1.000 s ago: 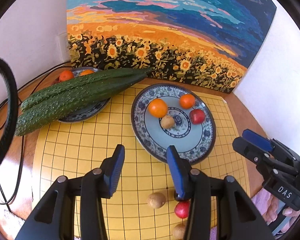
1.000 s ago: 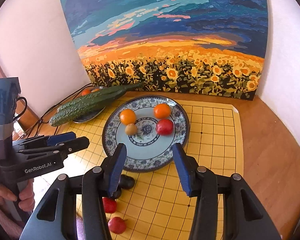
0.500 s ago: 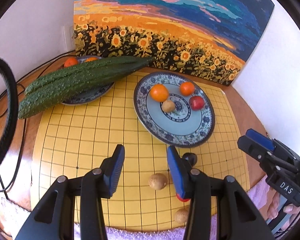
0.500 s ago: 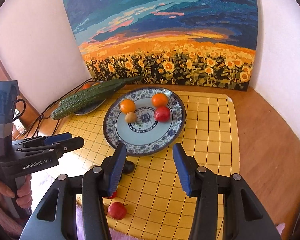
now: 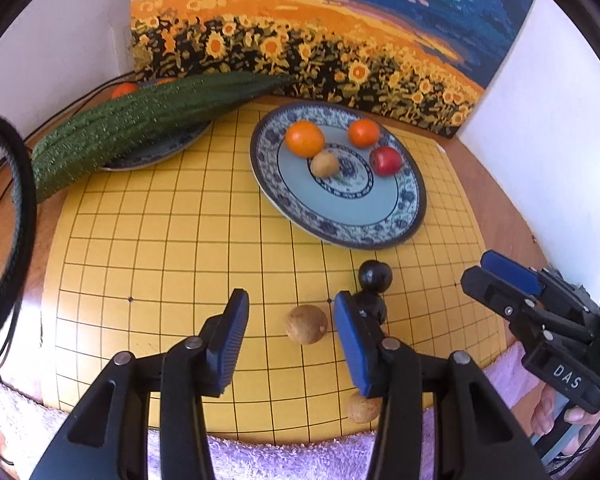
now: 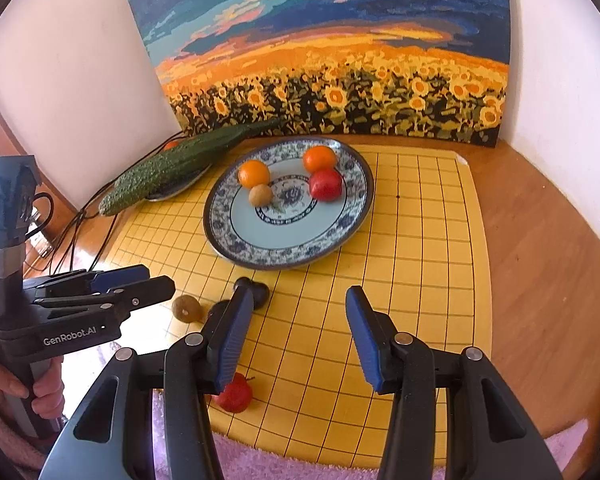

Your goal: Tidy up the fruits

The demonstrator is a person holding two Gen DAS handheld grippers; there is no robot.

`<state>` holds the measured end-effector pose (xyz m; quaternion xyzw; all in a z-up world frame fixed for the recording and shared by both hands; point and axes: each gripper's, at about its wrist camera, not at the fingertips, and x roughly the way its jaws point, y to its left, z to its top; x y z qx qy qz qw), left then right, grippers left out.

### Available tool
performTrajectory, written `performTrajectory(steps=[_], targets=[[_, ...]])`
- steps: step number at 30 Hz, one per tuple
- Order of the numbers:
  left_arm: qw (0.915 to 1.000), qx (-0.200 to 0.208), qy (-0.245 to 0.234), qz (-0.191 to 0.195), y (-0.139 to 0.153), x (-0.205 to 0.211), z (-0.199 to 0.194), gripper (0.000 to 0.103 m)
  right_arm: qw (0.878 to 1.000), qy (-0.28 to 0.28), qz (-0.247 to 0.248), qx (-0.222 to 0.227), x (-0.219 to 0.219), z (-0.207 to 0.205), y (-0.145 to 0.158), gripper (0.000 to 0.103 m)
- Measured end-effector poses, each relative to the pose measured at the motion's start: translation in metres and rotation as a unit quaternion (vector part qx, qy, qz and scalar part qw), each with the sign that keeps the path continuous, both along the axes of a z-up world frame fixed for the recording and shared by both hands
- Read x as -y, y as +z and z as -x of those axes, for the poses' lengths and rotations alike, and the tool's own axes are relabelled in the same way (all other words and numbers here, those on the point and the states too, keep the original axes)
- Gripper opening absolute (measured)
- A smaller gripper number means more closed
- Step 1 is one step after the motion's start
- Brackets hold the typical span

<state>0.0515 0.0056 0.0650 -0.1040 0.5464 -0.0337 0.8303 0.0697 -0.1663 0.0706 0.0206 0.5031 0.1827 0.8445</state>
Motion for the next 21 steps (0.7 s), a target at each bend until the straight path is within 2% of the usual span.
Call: performTrajectory(steps=[14, 21], targets=[[0.9998, -0.014, -0.014, 0.01, -0.018, 0.007, -0.001, 0.046, 1.0, 0.01, 0.002, -0.019, -0.01, 0.004, -0.015, 0.05], [0.9995, -0.019, -0.016, 0.021, -0.023, 0.009, -0.001, 0.031, 1.0, 0.014, 0.001, -0.025, -0.013, 0.004, -0.02, 0.05]])
